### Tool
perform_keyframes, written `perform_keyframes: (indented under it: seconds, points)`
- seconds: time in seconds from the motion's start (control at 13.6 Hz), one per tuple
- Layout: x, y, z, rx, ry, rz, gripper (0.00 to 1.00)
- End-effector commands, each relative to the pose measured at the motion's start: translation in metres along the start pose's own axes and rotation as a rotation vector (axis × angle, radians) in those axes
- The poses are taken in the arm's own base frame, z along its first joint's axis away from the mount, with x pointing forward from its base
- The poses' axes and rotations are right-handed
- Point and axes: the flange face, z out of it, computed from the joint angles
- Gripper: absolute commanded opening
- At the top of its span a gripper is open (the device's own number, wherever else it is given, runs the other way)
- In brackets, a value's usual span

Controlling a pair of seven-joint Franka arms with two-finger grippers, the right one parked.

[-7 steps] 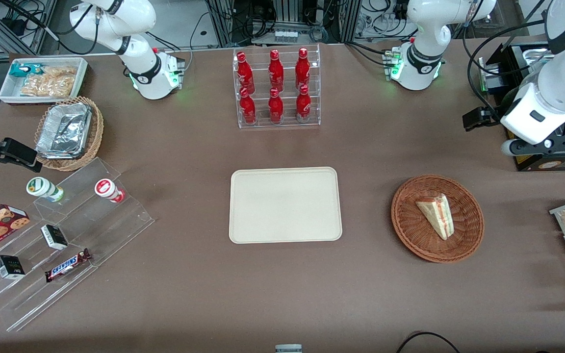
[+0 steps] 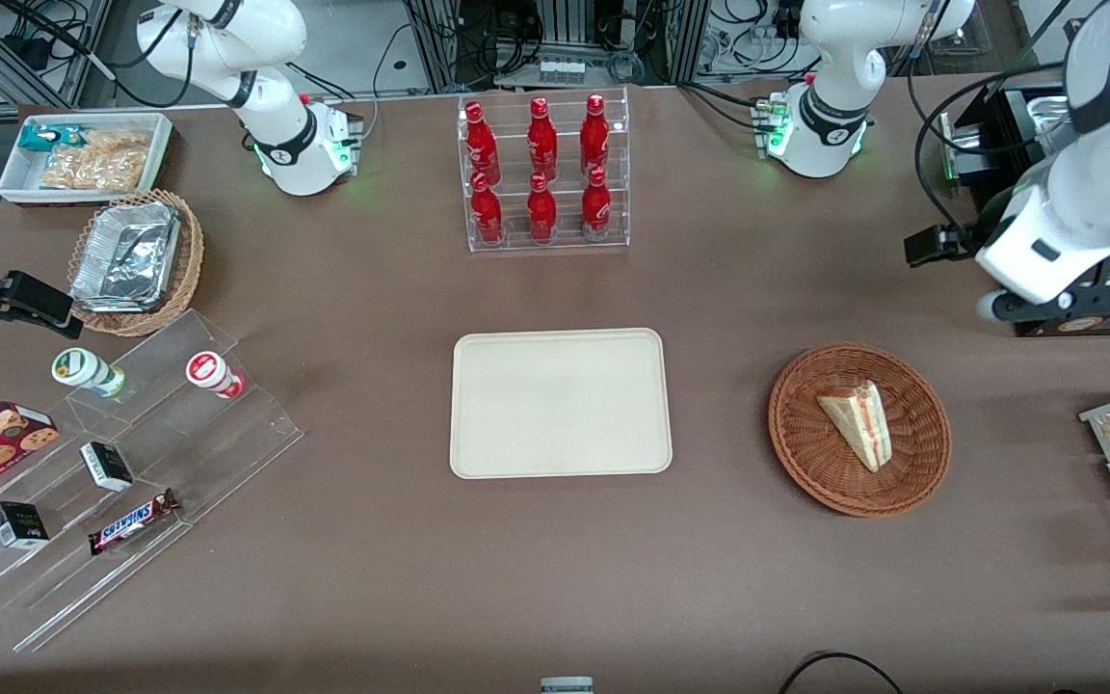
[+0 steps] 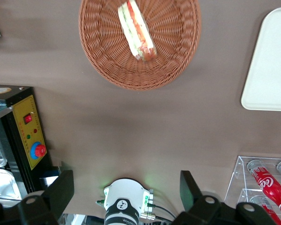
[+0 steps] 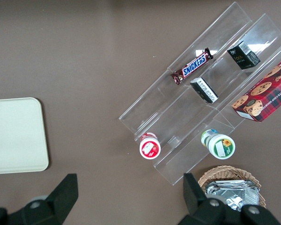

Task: Place sandwich from basket to tray
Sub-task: 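Move the left gripper over the wicker basket toward the wrapped sandwich, then lower the open left gripper around the sandwich wedge in the basket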

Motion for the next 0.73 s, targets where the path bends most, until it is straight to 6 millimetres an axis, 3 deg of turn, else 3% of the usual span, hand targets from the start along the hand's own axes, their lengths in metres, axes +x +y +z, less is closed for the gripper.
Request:
perform_keyframes:
  seconds: [0.0, 0.07, 0.29, 0.44, 0.66]
  points:
    - [0.052, -0.009, 0.060, -0.005, -0.116, -0.041, 1.00]
    - [0.069, -0.020, 0.076, -0.011, -0.127, -0.113, 1.00]
    - [0.101, -0.025, 0.123, -0.028, -0.061, -0.285, 1.00]
    - [0.116, -0.019, 0.161, -0.045, -0.015, -0.394, 1.00]
    - [0.124, -0.013, 0.203, -0.059, 0.009, -0.435, 1.00]
